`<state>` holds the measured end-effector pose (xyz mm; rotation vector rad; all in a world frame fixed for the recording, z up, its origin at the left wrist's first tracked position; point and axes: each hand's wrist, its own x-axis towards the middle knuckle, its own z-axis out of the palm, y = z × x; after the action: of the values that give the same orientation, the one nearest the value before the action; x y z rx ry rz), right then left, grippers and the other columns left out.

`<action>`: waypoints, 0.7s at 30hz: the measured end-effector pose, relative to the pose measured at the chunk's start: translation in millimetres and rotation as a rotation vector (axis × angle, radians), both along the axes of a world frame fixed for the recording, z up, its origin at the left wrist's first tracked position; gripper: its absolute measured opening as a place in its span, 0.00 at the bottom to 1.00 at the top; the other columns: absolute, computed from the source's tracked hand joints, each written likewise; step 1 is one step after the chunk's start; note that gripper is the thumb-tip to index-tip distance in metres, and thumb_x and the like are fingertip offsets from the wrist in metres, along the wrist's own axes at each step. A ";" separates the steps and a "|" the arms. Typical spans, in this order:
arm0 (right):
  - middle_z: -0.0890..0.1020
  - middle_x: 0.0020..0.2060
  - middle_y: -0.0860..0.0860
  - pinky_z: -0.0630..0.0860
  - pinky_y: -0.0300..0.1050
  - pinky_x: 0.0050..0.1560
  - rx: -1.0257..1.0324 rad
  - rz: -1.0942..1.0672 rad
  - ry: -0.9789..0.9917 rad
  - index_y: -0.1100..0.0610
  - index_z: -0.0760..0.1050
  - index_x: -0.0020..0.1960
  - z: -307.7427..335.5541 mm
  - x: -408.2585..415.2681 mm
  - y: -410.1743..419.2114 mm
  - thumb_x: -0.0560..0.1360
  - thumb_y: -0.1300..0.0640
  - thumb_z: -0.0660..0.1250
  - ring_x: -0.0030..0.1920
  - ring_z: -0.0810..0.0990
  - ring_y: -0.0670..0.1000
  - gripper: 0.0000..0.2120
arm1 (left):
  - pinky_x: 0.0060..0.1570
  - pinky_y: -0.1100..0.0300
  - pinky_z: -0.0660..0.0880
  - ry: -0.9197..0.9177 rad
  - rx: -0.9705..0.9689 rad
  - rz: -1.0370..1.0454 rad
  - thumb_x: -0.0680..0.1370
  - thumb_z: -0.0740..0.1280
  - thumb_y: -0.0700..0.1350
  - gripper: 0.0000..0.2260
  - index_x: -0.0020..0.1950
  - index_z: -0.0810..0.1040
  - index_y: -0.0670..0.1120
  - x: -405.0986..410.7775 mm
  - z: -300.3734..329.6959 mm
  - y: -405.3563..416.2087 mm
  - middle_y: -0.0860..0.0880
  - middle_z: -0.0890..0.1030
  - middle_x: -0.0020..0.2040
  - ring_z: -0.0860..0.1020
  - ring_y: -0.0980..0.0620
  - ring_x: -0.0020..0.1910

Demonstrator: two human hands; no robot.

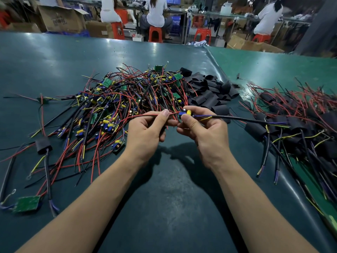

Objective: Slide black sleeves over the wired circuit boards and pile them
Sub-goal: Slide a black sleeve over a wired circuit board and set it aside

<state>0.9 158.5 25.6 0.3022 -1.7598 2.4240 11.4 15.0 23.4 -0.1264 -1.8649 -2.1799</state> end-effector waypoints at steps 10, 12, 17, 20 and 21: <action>0.85 0.38 0.58 0.81 0.42 0.43 -0.196 -0.015 -0.047 0.60 0.77 0.51 5.9 -5.3 5.4 0.74 0.70 0.68 0.38 0.85 0.54 0.09 | 0.31 0.60 0.65 -0.187 0.069 -0.137 0.81 0.55 0.47 0.17 0.49 0.82 0.43 -7.1 -3.2 -4.4 0.49 0.82 0.37 0.71 0.55 0.29; 0.85 0.37 0.57 0.82 0.42 0.41 -0.250 -0.060 -0.067 0.61 0.76 0.52 8.7 -9.0 16.1 0.76 0.71 0.65 0.38 0.85 0.54 0.09 | 0.33 0.60 0.66 -0.239 0.059 -0.127 0.80 0.53 0.44 0.16 0.50 0.82 0.44 -6.8 -4.1 -5.0 0.50 0.83 0.39 0.73 0.55 0.32; 0.84 0.35 0.55 0.82 0.43 0.44 -0.275 -0.118 -0.066 0.61 0.75 0.50 10.8 -12.1 25.7 0.77 0.73 0.64 0.41 0.85 0.56 0.08 | 0.39 0.58 0.76 -0.246 0.008 -0.155 0.83 0.59 0.36 0.10 0.58 0.79 0.44 -2.4 -1.1 -3.1 0.48 0.83 0.48 0.78 0.54 0.40; 0.83 0.35 0.56 0.81 0.42 0.44 -0.315 -0.183 -0.039 0.62 0.75 0.47 13.5 -14.0 30.0 0.75 0.74 0.65 0.40 0.84 0.55 0.09 | 0.47 0.63 0.79 -0.106 -0.126 -0.105 0.79 0.64 0.32 0.18 0.68 0.73 0.44 -1.0 -0.9 -6.4 0.48 0.83 0.52 0.79 0.55 0.45; 0.83 0.35 0.56 0.81 0.42 0.44 -0.324 -0.197 -0.030 0.62 0.75 0.46 14.4 -14.6 32.0 0.75 0.74 0.65 0.40 0.84 0.55 0.09 | 0.49 0.63 0.79 -0.060 -0.189 -0.074 0.78 0.66 0.32 0.21 0.70 0.71 0.43 -1.0 -1.1 -7.4 0.49 0.84 0.52 0.80 0.56 0.46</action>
<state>-13.7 190.5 40.0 0.0537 -1.3051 2.5212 10.4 7.5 22.3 -0.1711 -2.1295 -2.0714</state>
